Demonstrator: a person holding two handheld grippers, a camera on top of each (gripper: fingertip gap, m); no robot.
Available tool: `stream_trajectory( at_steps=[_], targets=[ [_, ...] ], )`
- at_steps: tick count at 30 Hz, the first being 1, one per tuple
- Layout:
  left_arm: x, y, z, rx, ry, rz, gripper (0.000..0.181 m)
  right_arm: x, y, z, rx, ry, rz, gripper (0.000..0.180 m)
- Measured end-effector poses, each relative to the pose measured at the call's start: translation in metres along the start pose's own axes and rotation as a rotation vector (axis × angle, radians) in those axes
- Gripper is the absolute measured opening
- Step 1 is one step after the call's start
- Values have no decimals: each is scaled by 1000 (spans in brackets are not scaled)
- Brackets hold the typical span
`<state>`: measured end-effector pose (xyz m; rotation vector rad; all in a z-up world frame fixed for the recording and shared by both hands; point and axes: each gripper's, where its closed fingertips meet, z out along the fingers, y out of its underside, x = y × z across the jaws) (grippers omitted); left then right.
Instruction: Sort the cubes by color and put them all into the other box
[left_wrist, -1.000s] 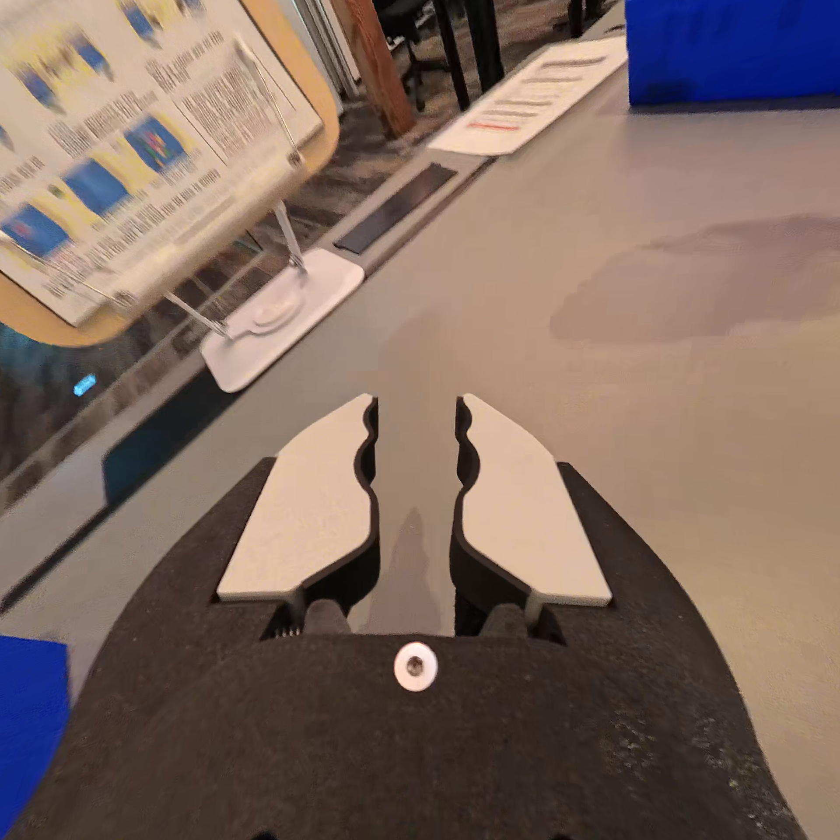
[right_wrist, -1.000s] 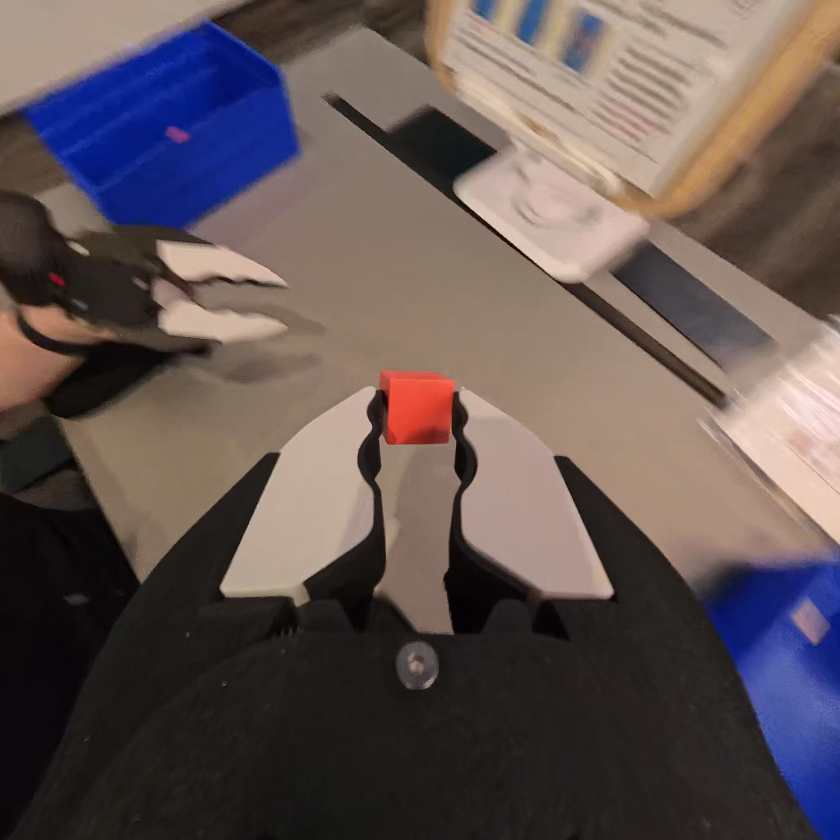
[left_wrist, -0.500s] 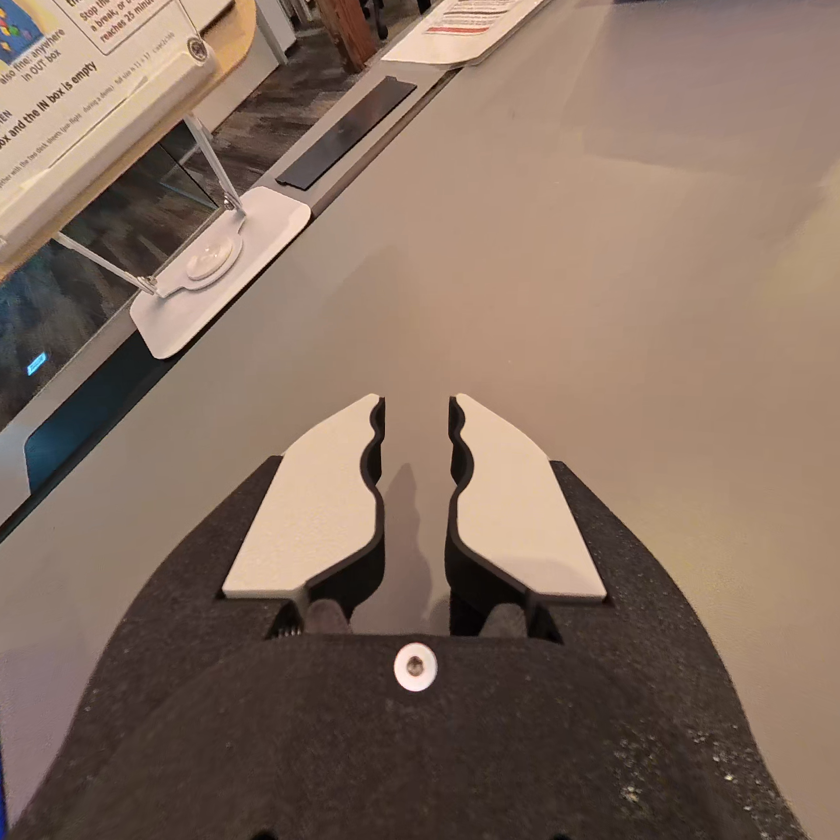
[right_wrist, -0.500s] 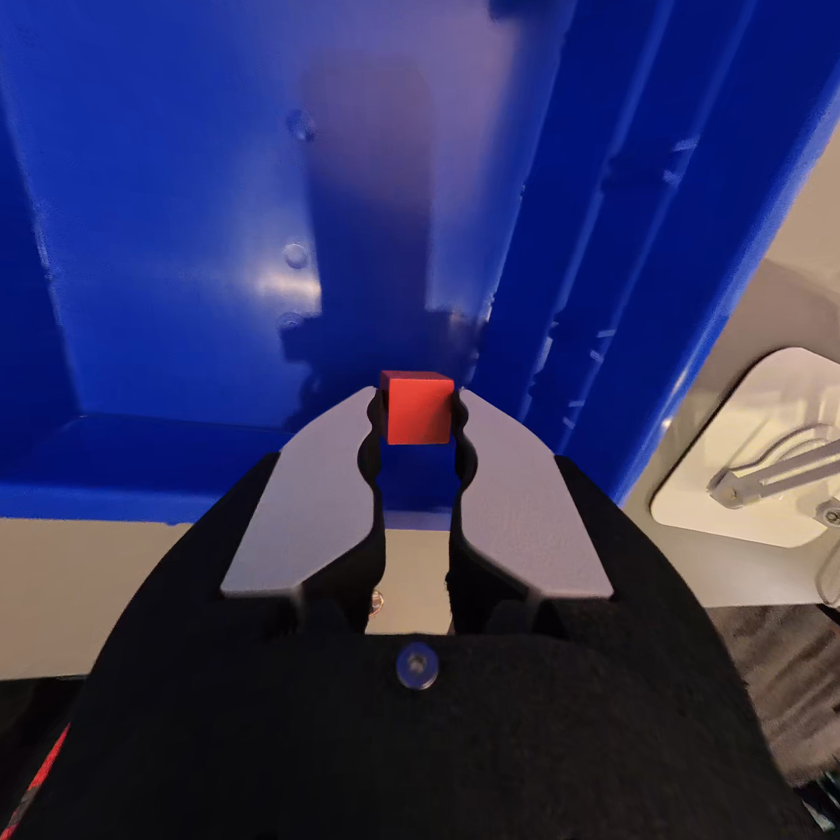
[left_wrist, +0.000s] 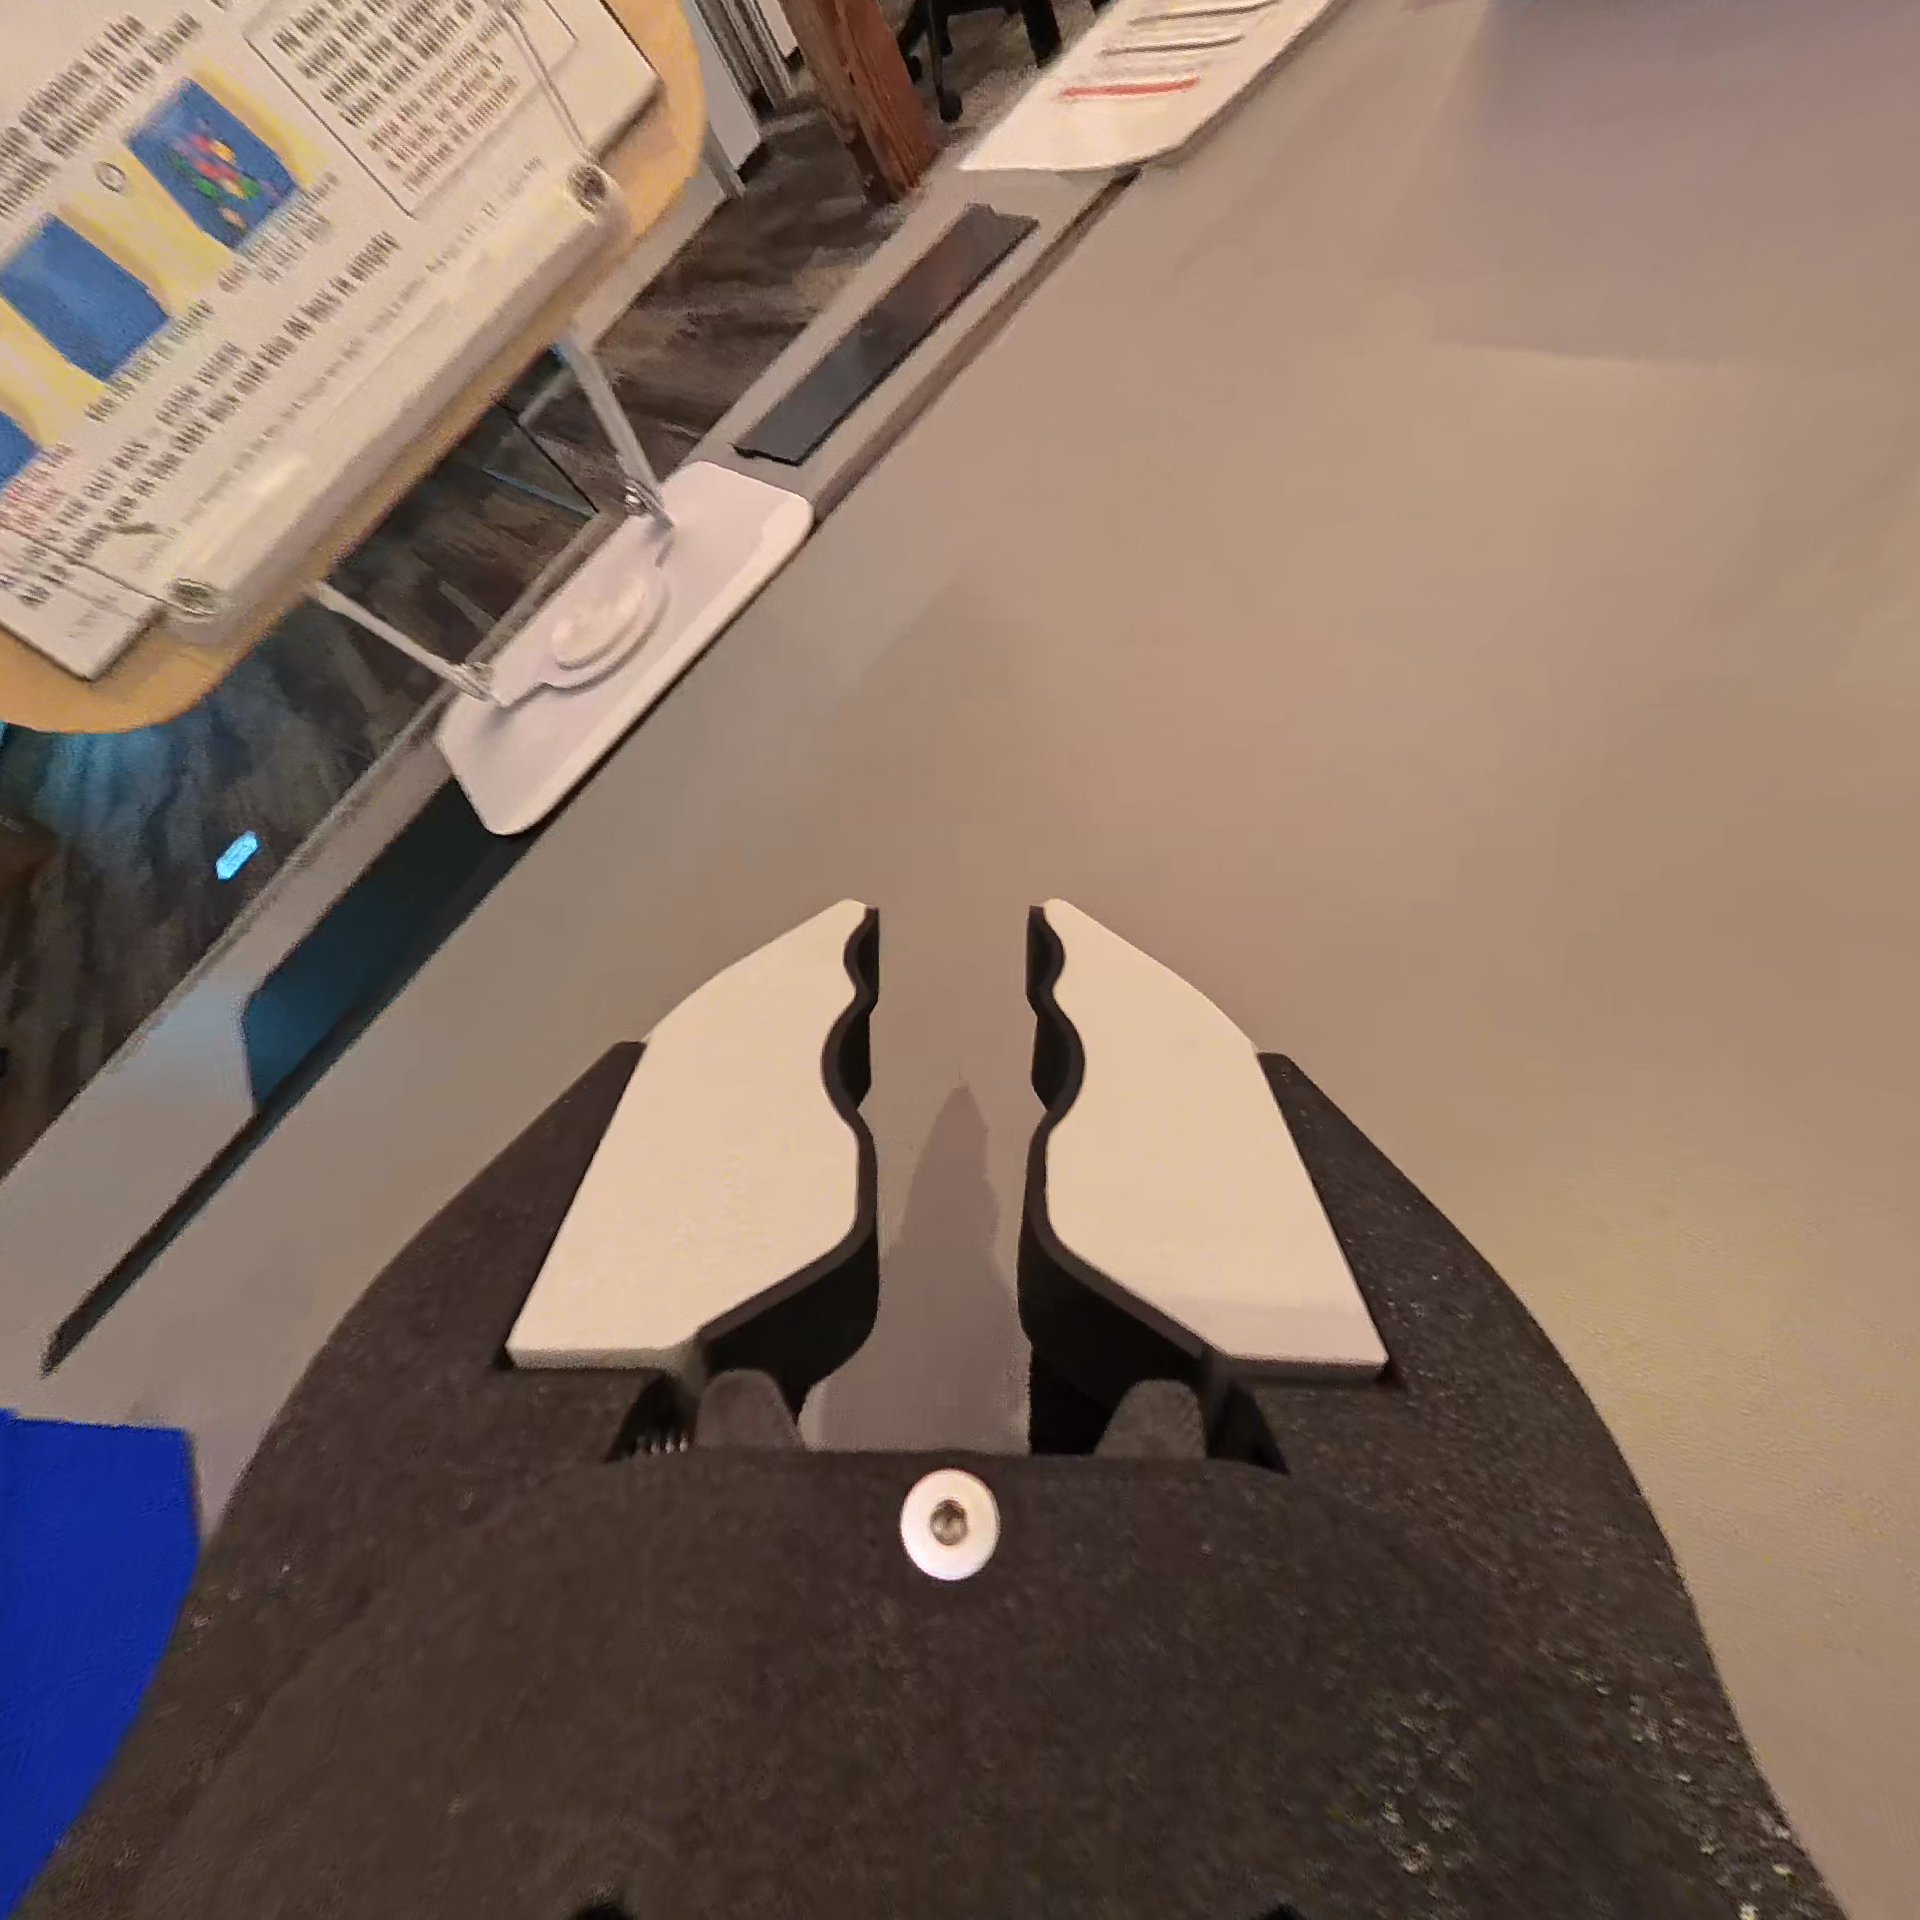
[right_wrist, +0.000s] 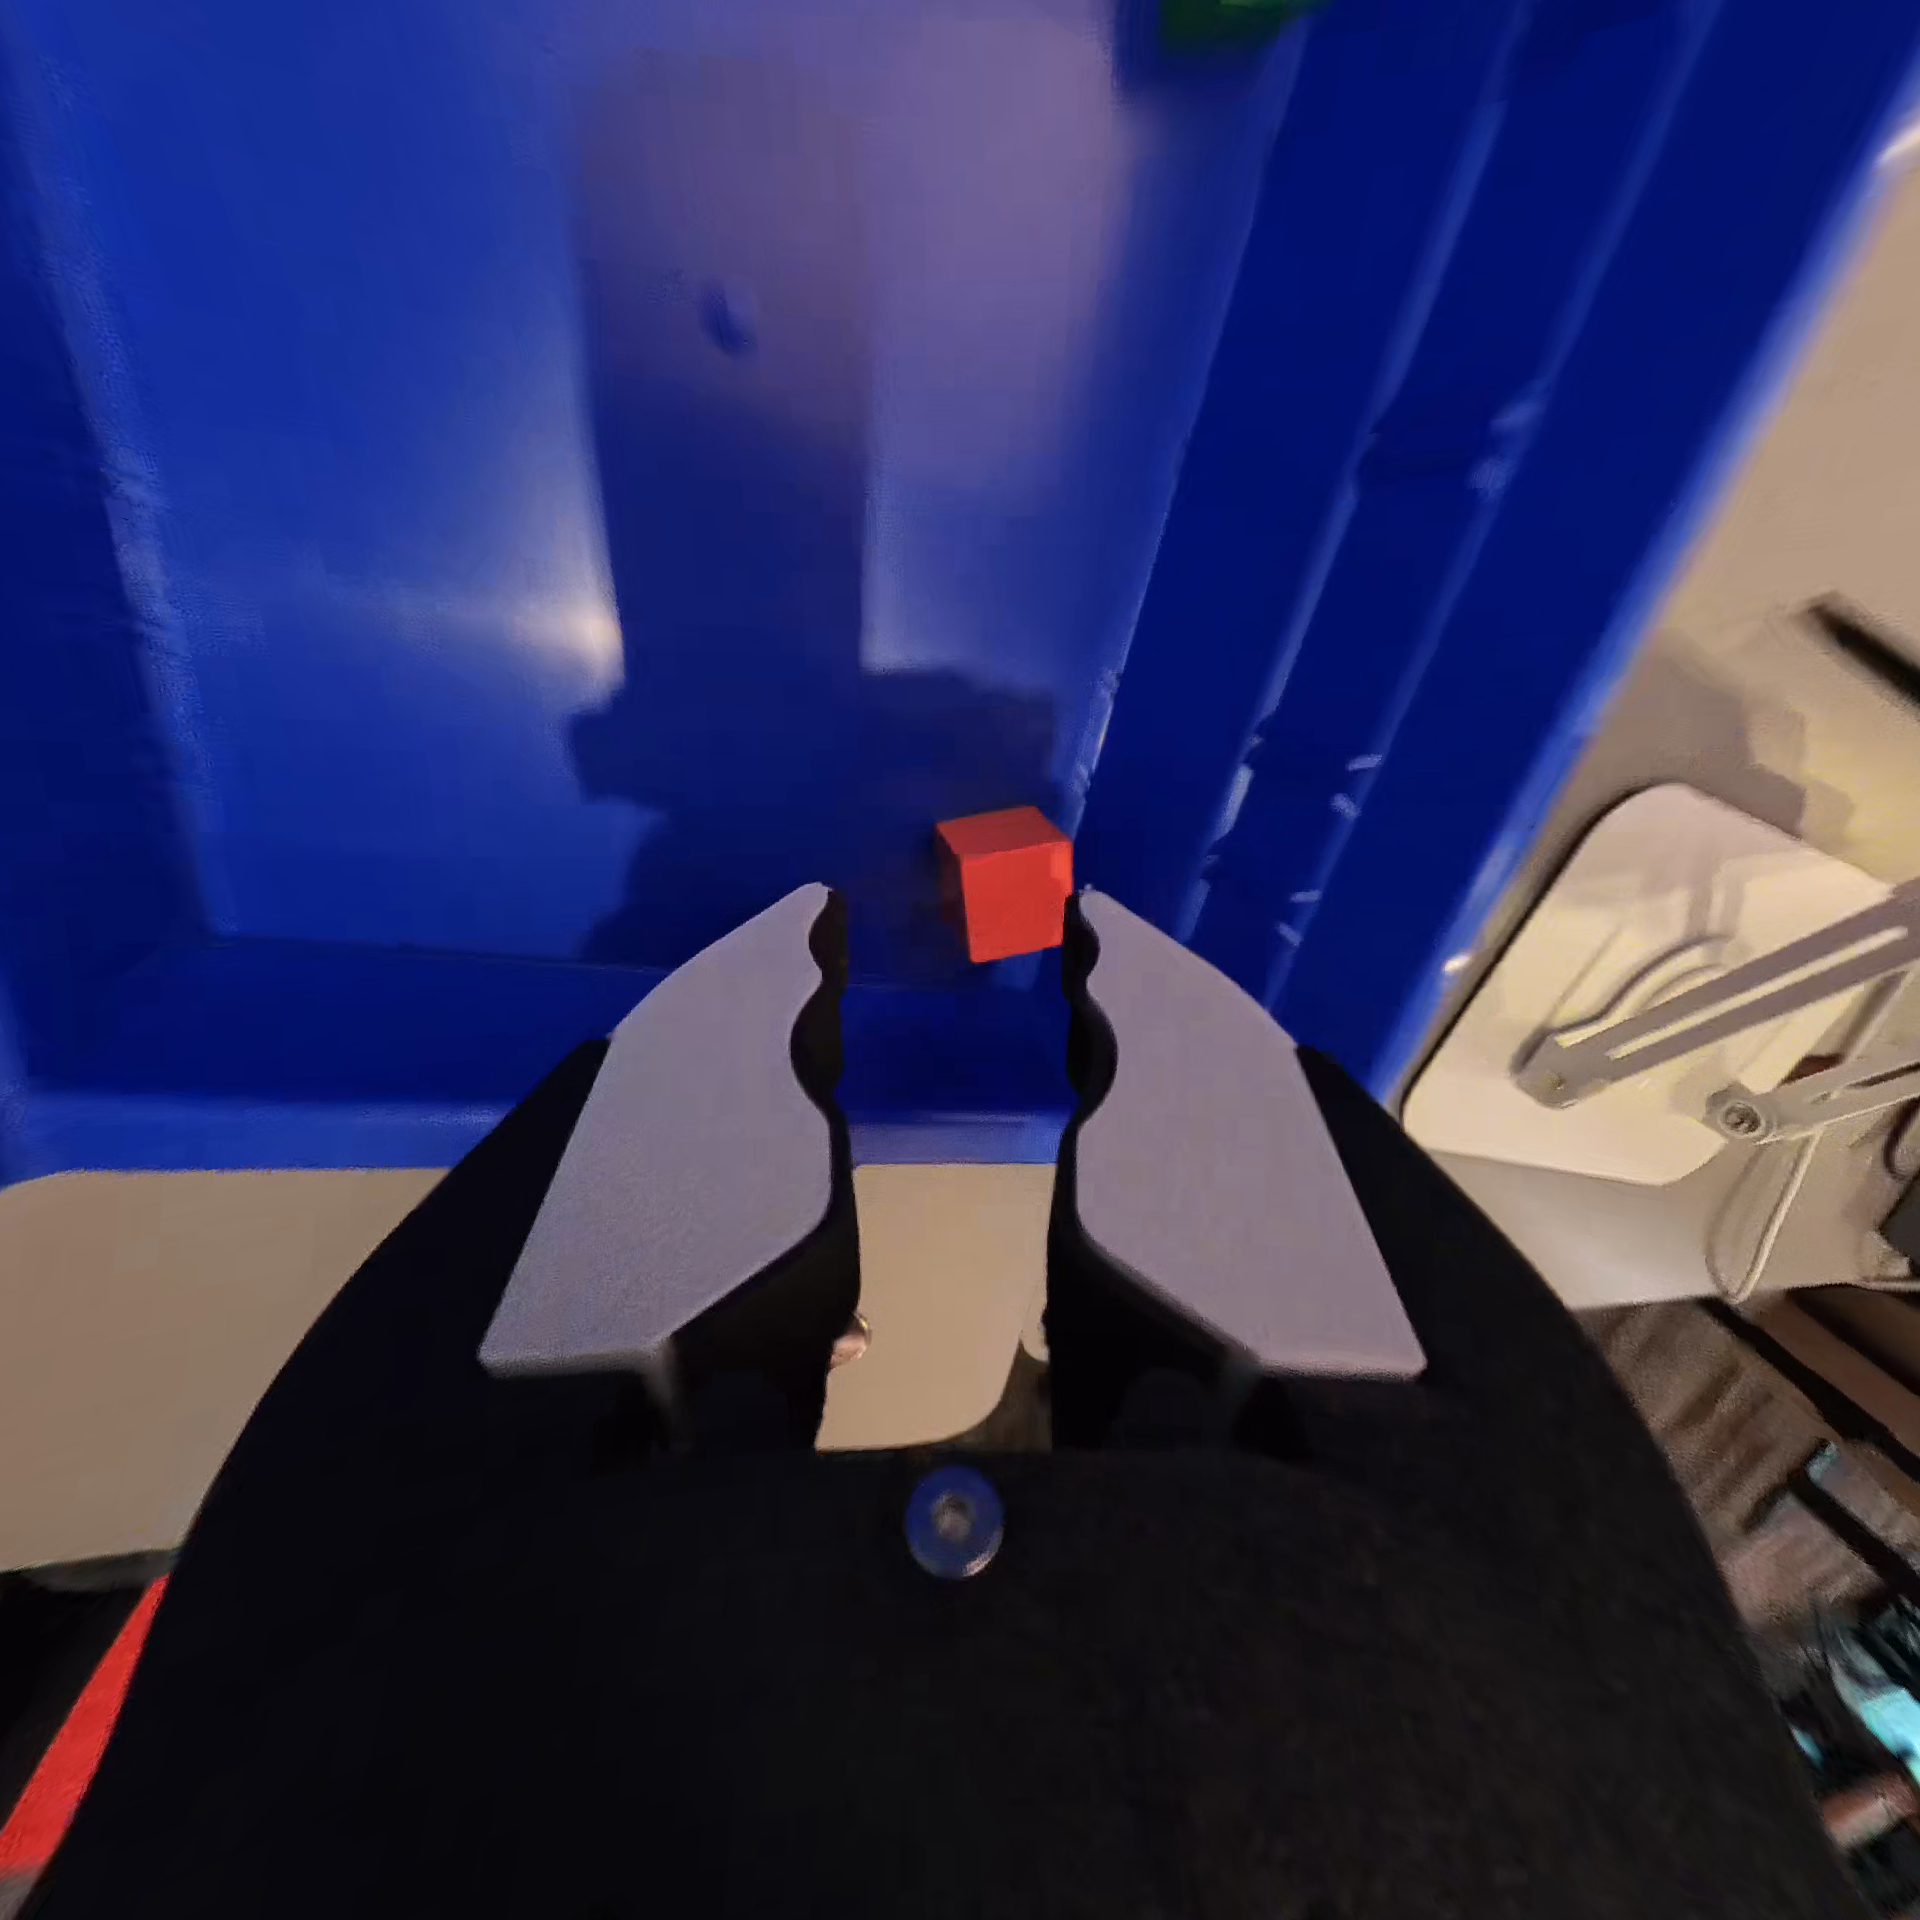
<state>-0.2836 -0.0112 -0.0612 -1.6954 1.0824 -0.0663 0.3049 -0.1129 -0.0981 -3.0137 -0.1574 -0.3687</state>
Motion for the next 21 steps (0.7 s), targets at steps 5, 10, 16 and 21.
stream_trajectory(
  at_steps=[5, 10, 16, 21],
  targets=[
    [-66, -5, -47, -19, -192, -31, 10, -51, -47, -103, 437, -74, -34, 42],
    [-183, 70, -139, -254, -410, -93, 21, -134, -42, -174, 704, -287, -186, 42],
    [-251, 196, -197, -590, -170, -322, 37, -195, -40, -181, 716, -398, -310, 42],
    [-260, 261, -187, -774, -81, -282, 32, -226, -60, -184, 722, -467, -347, 43]
  ],
)
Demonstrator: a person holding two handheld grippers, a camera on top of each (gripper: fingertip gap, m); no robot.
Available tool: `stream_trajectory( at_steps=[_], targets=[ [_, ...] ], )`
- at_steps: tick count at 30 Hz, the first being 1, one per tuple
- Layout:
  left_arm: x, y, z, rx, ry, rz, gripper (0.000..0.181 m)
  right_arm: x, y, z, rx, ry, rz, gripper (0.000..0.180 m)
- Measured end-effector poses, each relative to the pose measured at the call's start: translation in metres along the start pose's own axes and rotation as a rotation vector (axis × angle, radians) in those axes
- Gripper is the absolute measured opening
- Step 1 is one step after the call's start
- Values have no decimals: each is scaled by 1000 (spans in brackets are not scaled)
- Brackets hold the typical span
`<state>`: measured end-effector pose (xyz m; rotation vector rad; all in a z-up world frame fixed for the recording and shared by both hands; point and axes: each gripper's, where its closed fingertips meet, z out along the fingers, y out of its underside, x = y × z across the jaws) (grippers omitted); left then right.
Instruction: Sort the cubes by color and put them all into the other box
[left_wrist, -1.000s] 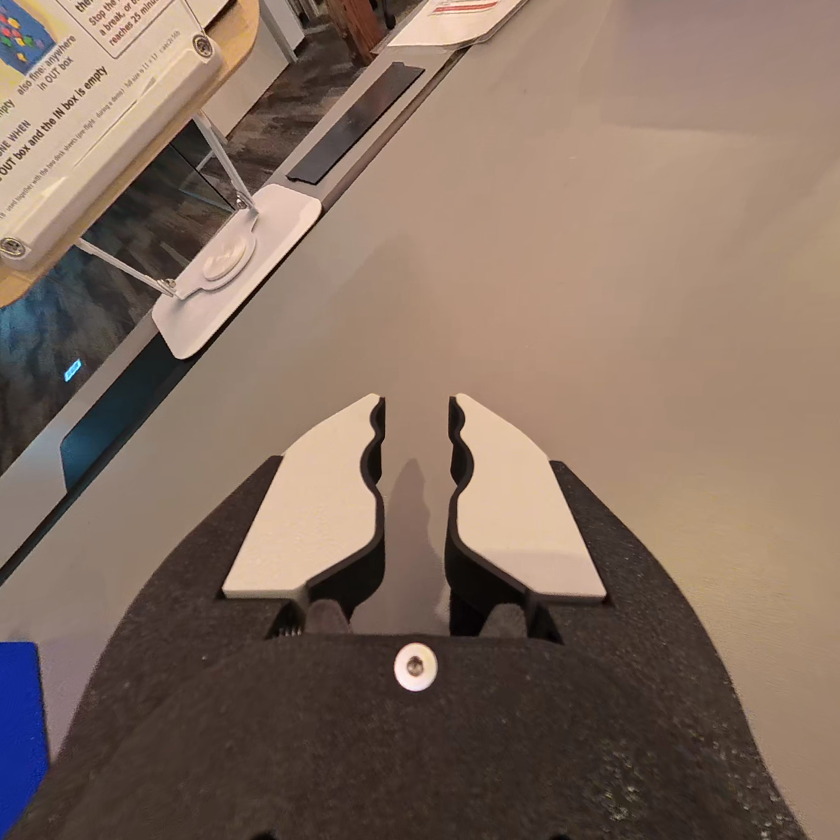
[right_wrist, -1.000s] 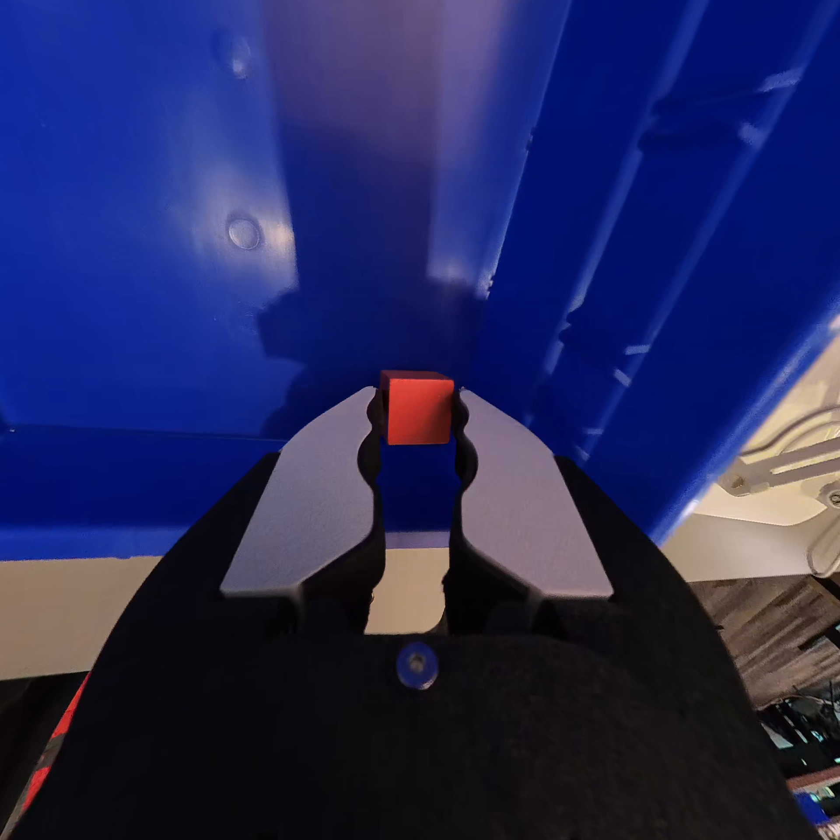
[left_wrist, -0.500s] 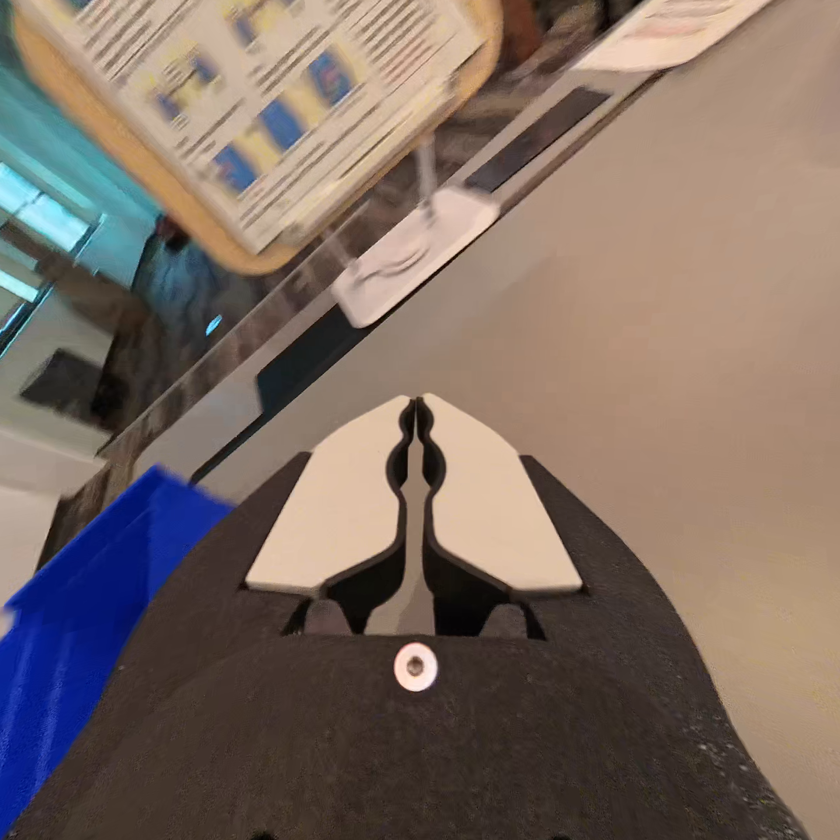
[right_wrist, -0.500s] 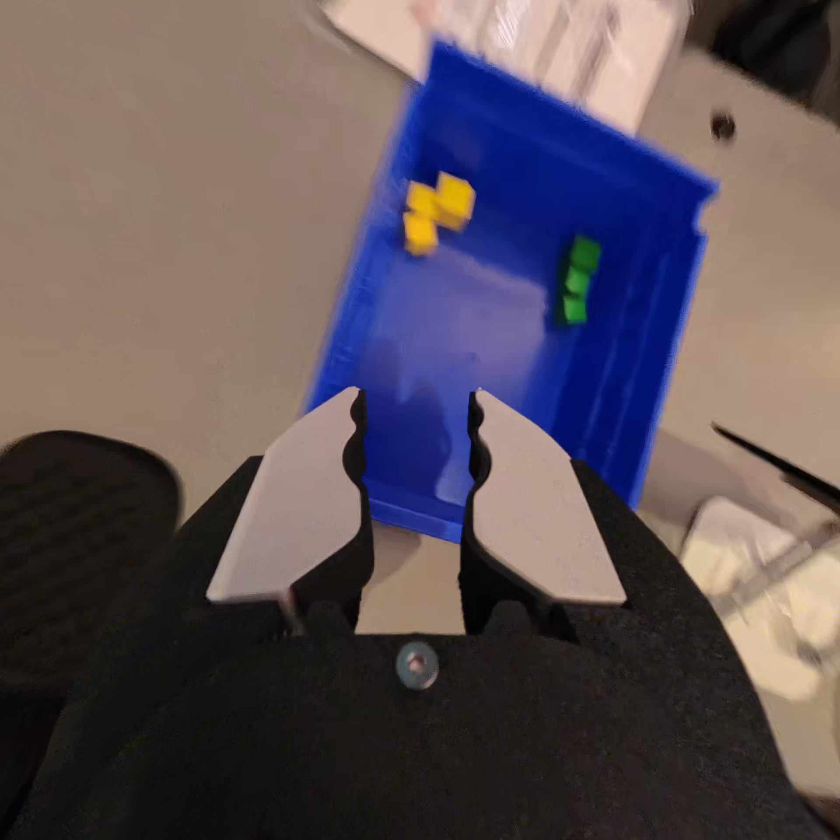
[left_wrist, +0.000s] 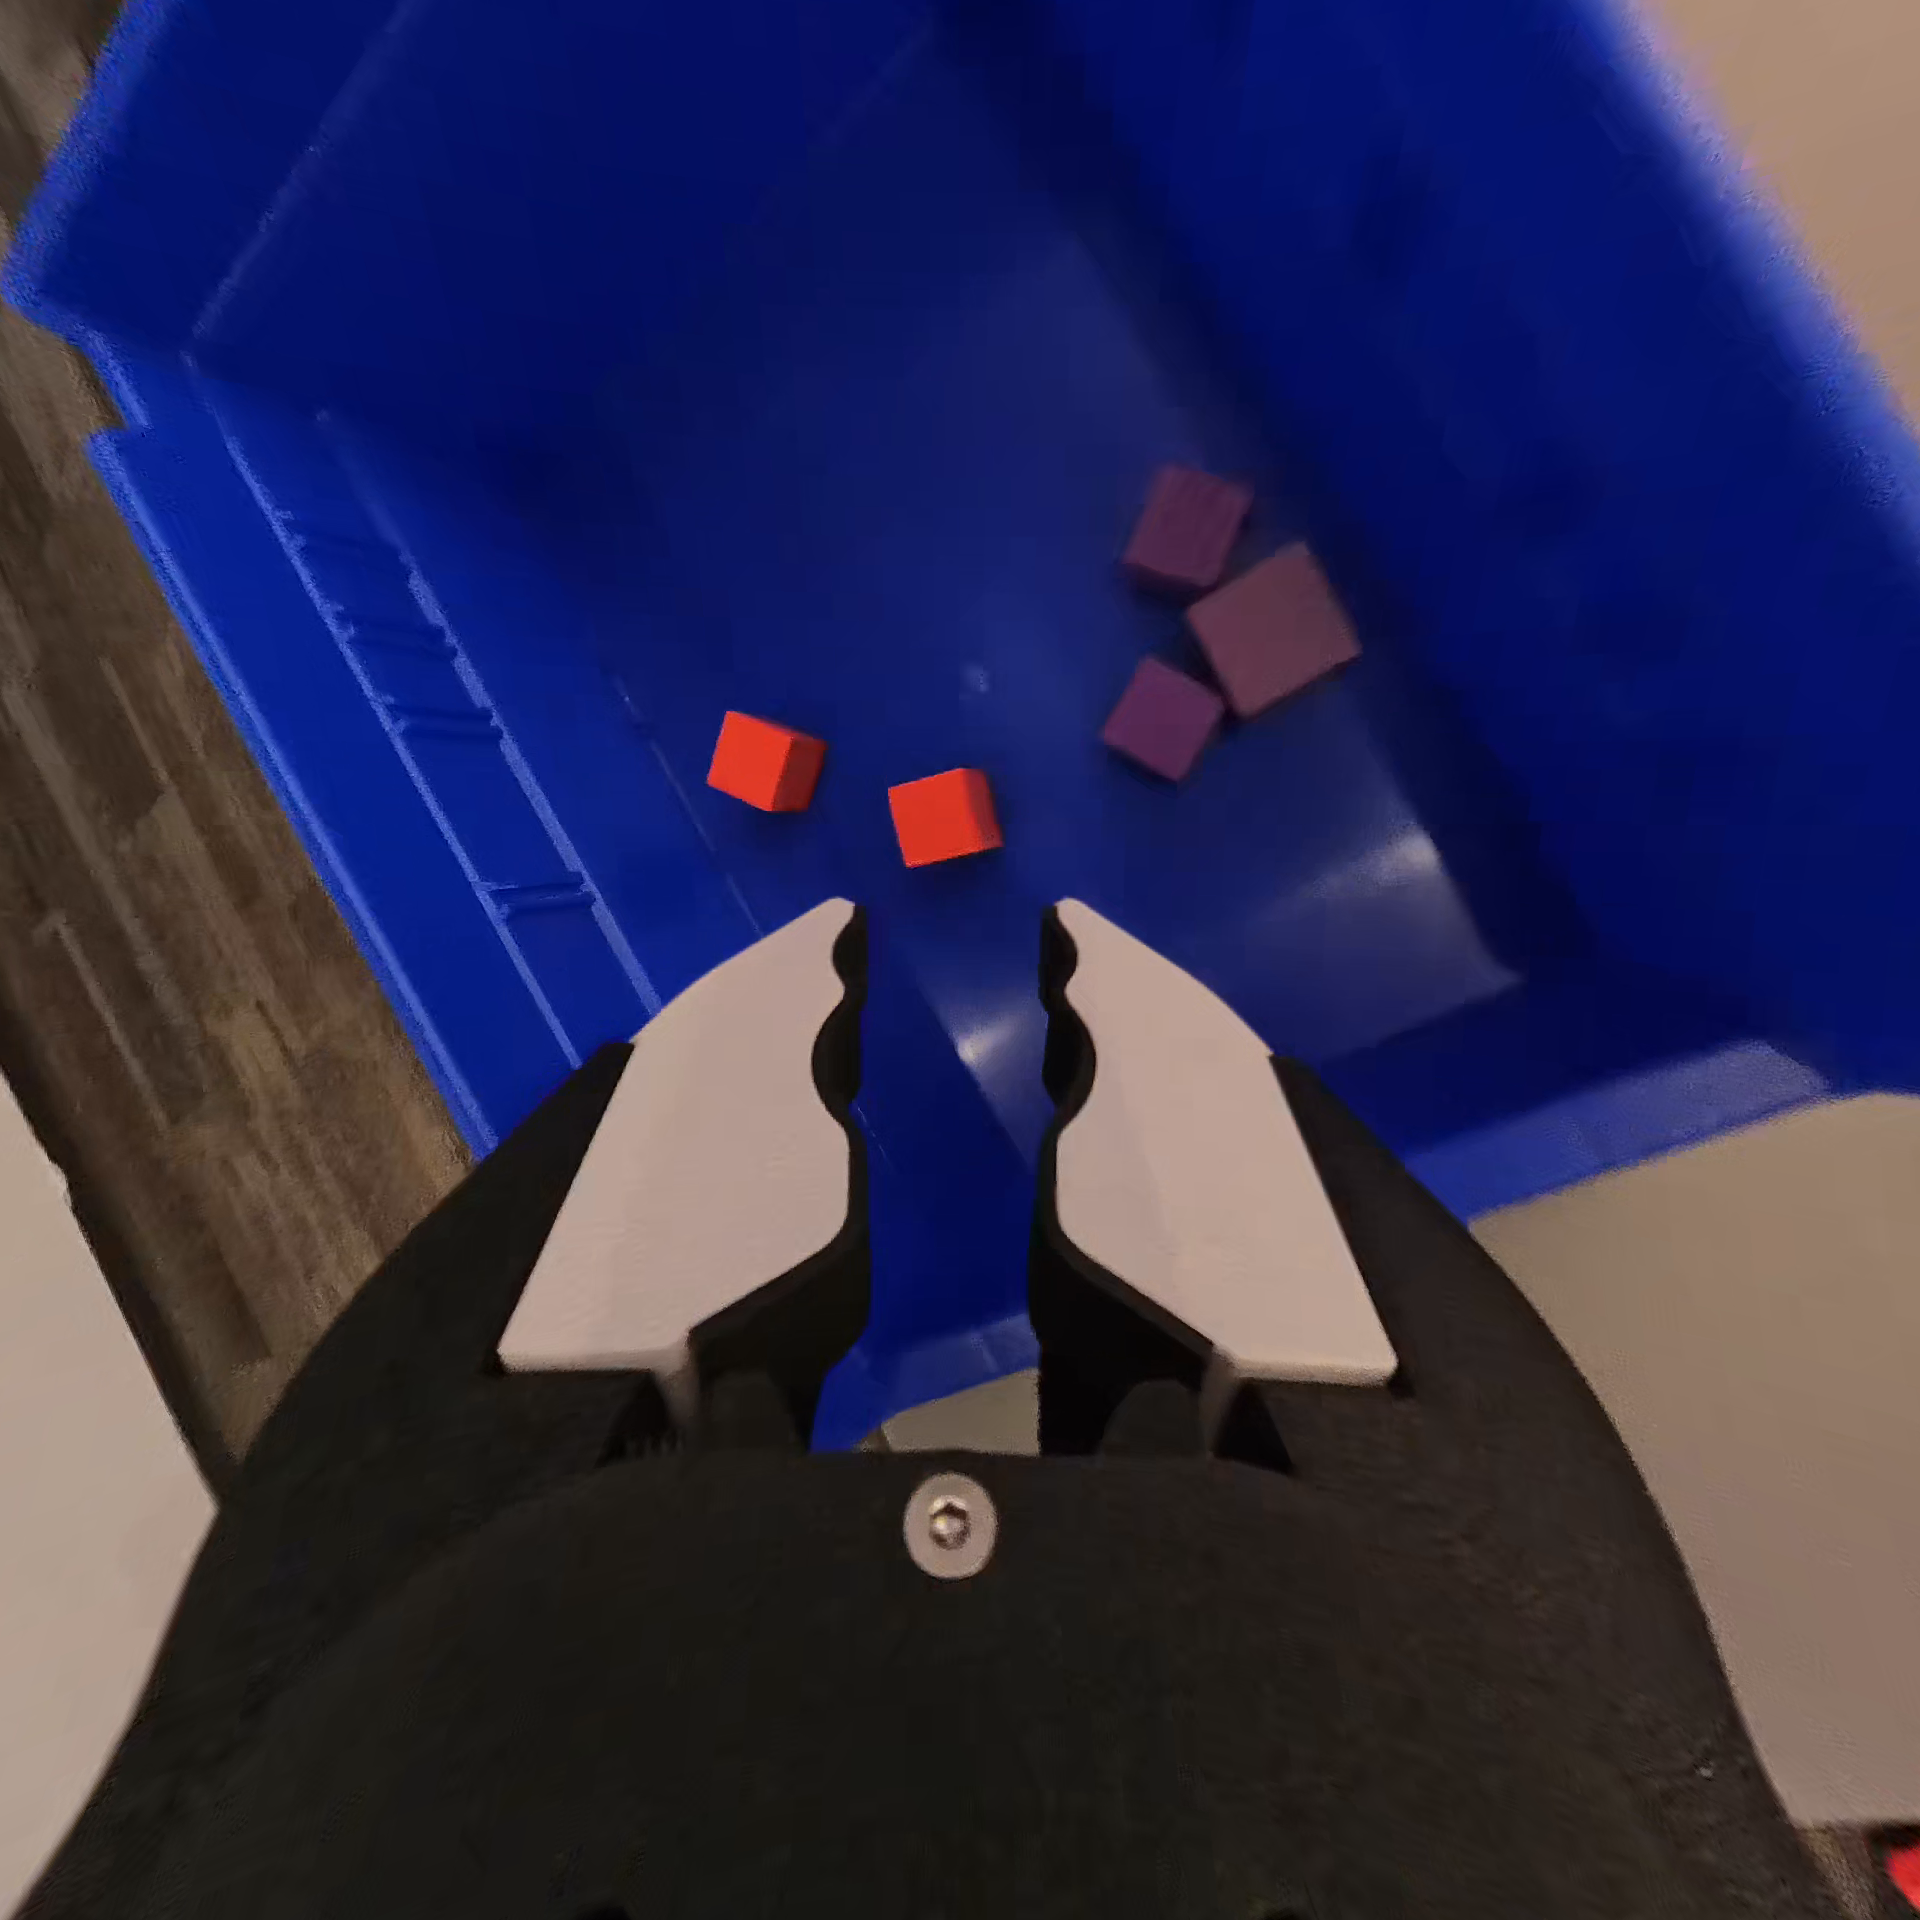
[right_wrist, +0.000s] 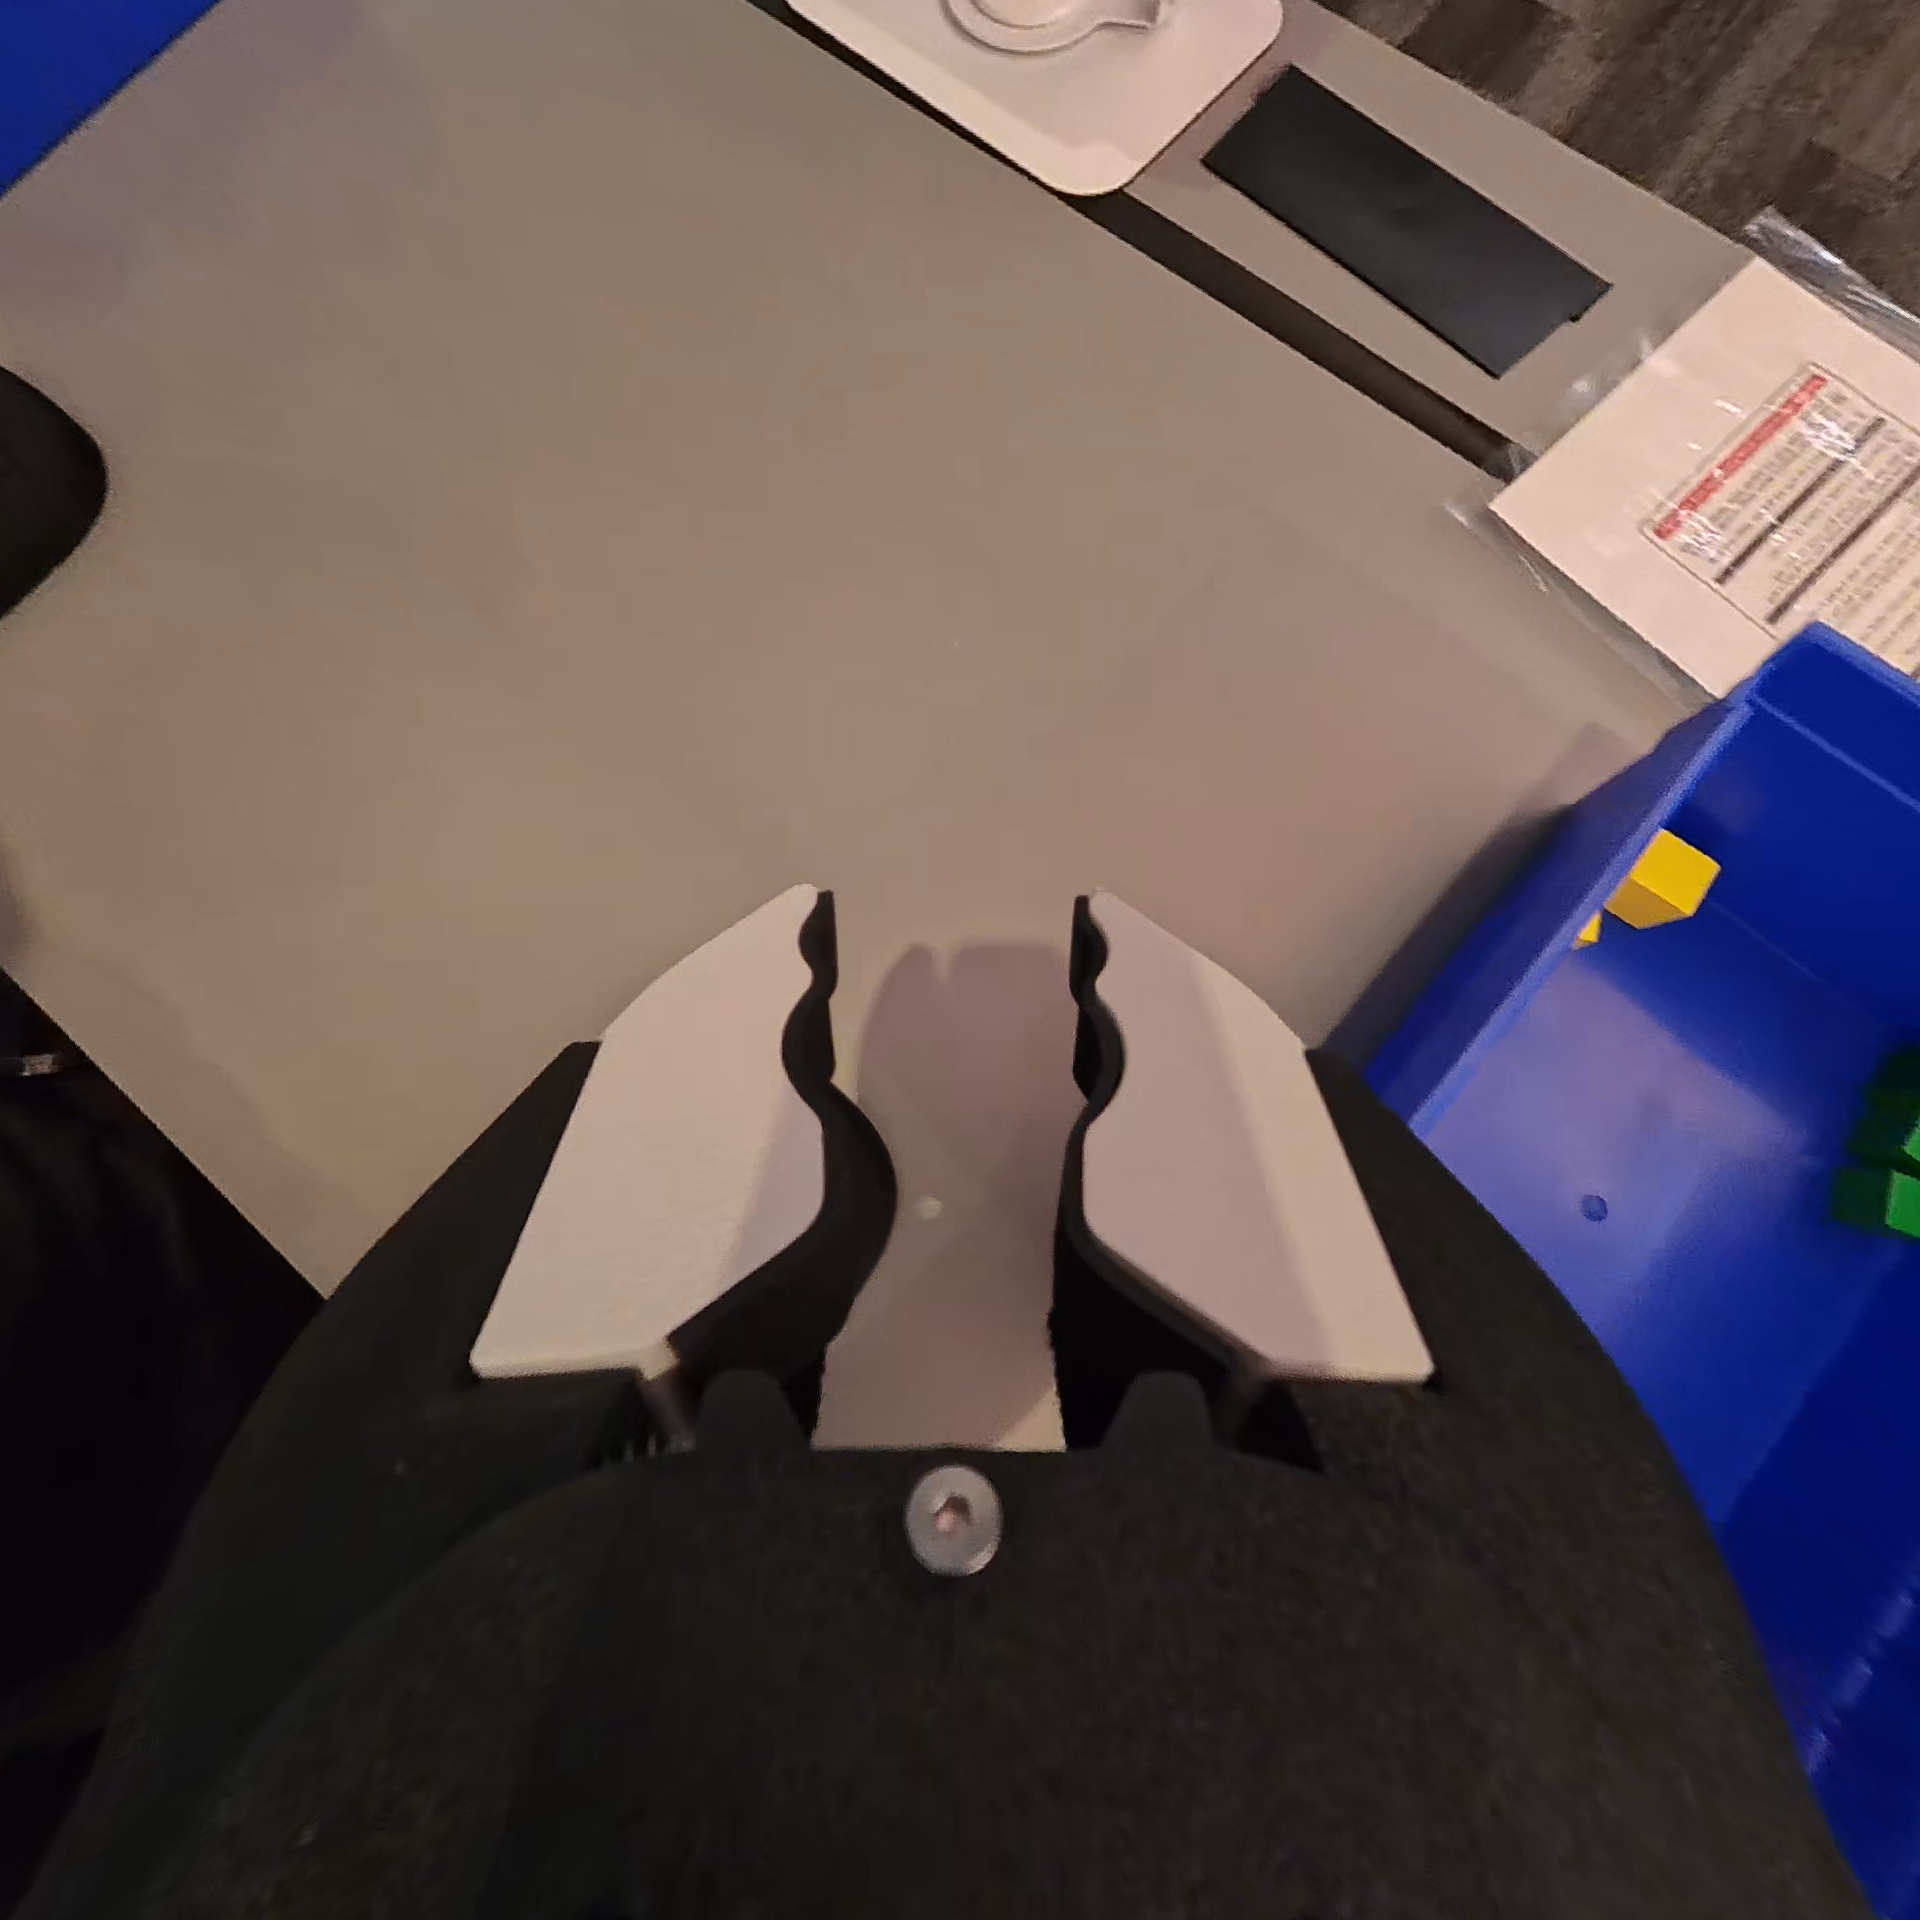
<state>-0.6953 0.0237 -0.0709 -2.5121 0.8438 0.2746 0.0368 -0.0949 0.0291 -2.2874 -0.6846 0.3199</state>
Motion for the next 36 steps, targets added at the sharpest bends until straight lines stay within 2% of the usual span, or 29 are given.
stream_trajectory(
  at_steps=[4, 12, 13, 18, 22, 26, 29, 33, 36],
  targets=[
    [-3, -6, 23, -26, 32, -101, 33, -8, -5, 2, -8, -12, -17, 43],
    [-1, 23, 64, -258, 60, -132, 33, -8, 20, -11, -57, -10, 34, 42],
    [-1, 19, 65, -233, 62, -142, 24, -8, 24, -11, -63, -8, 40, 41],
    [-2, -1, 51, -116, 60, -111, 22, -11, 32, -10, -67, -16, 49, 41],
    [7, -64, -9, 169, -45, -8, 22, -38, 13, 4, -24, -84, -10, 40],
    [75, -150, -86, 488, -125, 188, 22, -95, -41, 33, 96, -257, -84, 42],
    [147, -201, -123, 646, -207, 363, 22, -143, -98, 54, 220, -400, -85, 42],
    [250, -245, -141, 793, -148, 508, 22, -186, -157, 86, 309, -464, -90, 42],
    [305, -263, -145, 848, -65, 555, 22, -195, -177, 111, 299, -458, -46, 45]
  ],
)
